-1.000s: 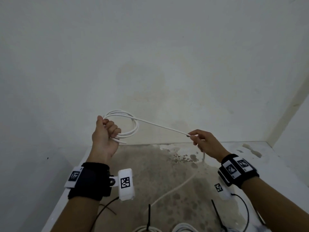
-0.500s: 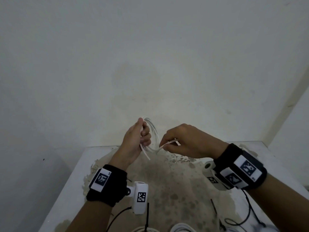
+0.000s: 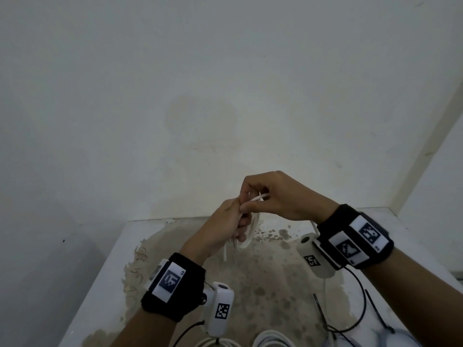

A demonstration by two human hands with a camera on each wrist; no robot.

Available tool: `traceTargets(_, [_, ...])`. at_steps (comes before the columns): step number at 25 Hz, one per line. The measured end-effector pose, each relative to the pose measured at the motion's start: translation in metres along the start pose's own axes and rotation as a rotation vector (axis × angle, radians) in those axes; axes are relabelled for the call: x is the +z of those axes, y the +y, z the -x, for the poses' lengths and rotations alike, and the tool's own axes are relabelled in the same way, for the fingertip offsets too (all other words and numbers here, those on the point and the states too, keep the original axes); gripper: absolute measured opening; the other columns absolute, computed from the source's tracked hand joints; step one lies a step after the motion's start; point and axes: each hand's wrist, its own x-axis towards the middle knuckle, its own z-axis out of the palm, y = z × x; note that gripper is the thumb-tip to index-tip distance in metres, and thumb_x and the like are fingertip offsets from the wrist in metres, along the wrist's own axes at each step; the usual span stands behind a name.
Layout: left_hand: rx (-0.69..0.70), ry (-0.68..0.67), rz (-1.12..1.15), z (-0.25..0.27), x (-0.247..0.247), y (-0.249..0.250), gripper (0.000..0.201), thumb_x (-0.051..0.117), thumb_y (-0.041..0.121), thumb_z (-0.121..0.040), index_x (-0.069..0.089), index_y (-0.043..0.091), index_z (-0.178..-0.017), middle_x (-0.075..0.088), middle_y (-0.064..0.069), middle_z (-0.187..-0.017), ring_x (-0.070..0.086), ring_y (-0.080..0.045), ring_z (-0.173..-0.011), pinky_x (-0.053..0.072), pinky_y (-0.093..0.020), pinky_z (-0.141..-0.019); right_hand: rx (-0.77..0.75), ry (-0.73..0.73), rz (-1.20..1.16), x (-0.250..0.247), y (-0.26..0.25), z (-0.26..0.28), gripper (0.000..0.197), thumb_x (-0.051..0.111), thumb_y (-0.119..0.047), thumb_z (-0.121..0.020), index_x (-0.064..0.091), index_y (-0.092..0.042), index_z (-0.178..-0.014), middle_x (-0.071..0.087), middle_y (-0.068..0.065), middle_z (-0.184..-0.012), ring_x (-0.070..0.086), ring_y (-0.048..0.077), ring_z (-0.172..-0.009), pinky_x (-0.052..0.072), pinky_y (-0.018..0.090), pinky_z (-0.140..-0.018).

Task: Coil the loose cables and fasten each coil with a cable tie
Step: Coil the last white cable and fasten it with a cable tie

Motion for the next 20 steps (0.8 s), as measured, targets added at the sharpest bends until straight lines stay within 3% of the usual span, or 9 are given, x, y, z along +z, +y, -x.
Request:
traceTargets(2, [-0.118, -0.081, 0.225, 0.004, -0.004, -0.003, 0.043, 0.032, 0.043, -0.104, 0.049, 0.015, -0.076, 0.032, 0.002, -0.052, 0.023, -0.008, -0.036, 0.023, -0.02, -0.039, 0.039, 0.033, -0.024, -0.01, 0.01, 0.004, 0.011, 0.075, -0.034, -0.088, 0.068, -0.025, -0.087, 0.063, -0.009, -0.065, 0.049, 0.019, -0.058, 0.039, 0.029, -0.056])
traceTargets(4, [-0.196, -0.209, 0.425, 0.008, -0.014, -0.005, 0.043, 0.032, 0.043, -0.103, 0.053, 0.011, -0.081, 0.031, 0.004, -0.046, 0.021, -0.004, -0.031, 0.019, -0.017, -0.034, 0.081, 0.108, -0.065, -0.02, 0.026, 0.012, 0.011, 0.073, -0.031, -0.09, 0.069, -0.024, -0.084, 0.058, -0.013, -0.06, 0.043, 0.012, -0.056, 0.035, 0.025, -0.056])
traceTargets(8, [-0.074, -0.4, 0.815, 0.011, -0.036, -0.009, 0.034, 0.041, 0.039, -0.1, 0.054, 0.016, -0.078, 0.028, 0.008, -0.049, 0.019, -0.006, -0.034, 0.021, -0.018, -0.035, 0.215, 0.217, -0.178, -0.012, 0.064, 0.035, 0.022, 0.057, -0.032, -0.1, 0.073, -0.023, -0.089, 0.053, -0.005, -0.065, 0.039, 0.006, -0.055, 0.033, 0.015, -0.053])
traceTargets(11, [0.076, -0.255, 0.975, 0.011, -0.048, -0.01, 0.037, 0.034, 0.038, -0.103, 0.051, 0.017, -0.077, 0.027, 0.007, -0.051, 0.017, -0.006, -0.037, 0.023, -0.018, -0.037, 0.373, 0.162, -0.166, 0.016, 0.094, 0.061, 0.031, 0.047, -0.031, -0.106, 0.074, -0.024, -0.094, 0.052, -0.004, -0.068, 0.044, 0.0, -0.051, 0.035, 0.01, -0.051])
traceTargets(14, [0.173, 0.006, 0.987, 0.01, -0.056, -0.01, 0.036, 0.031, 0.036, -0.104, 0.047, 0.019, -0.077, 0.033, 0.008, -0.052, 0.019, -0.006, -0.038, 0.024, -0.017, -0.039, 0.42, -0.039, 0.037, 0.051, 0.103, 0.085, 0.031, 0.044, -0.034, -0.106, 0.073, -0.032, -0.095, 0.062, -0.005, -0.073, 0.06, 0.009, -0.064, 0.043, 0.02, -0.061])
traceTargets(17, [0.152, 0.174, 0.928, 0.004, -0.052, -0.018, 0.034, 0.033, 0.035, -0.105, 0.045, 0.019, -0.078, 0.034, 0.009, -0.053, 0.03, -0.004, -0.037, 0.028, -0.016, -0.039, 0.297, -0.27, 0.15, 0.07, 0.065, 0.089, 0.036, 0.04, -0.037, -0.107, 0.071, -0.018, -0.109, 0.063, 0.002, -0.078, 0.052, 0.014, -0.062, 0.038, 0.022, -0.061])
traceTargets(20, [0.093, 0.262, 0.886, 0.0, -0.043, -0.028, 0.034, 0.034, 0.037, -0.105, 0.047, 0.018, -0.079, 0.038, 0.008, -0.054, 0.04, -0.005, -0.043, 0.039, -0.017, -0.044, 0.123, -0.345, 0.301, 0.068, 0.012, 0.079, 0.034, 0.042, -0.035, -0.106, 0.066, -0.012, -0.099, 0.061, 0.006, -0.083, 0.052, 0.022, -0.067, 0.042, 0.032, -0.063])
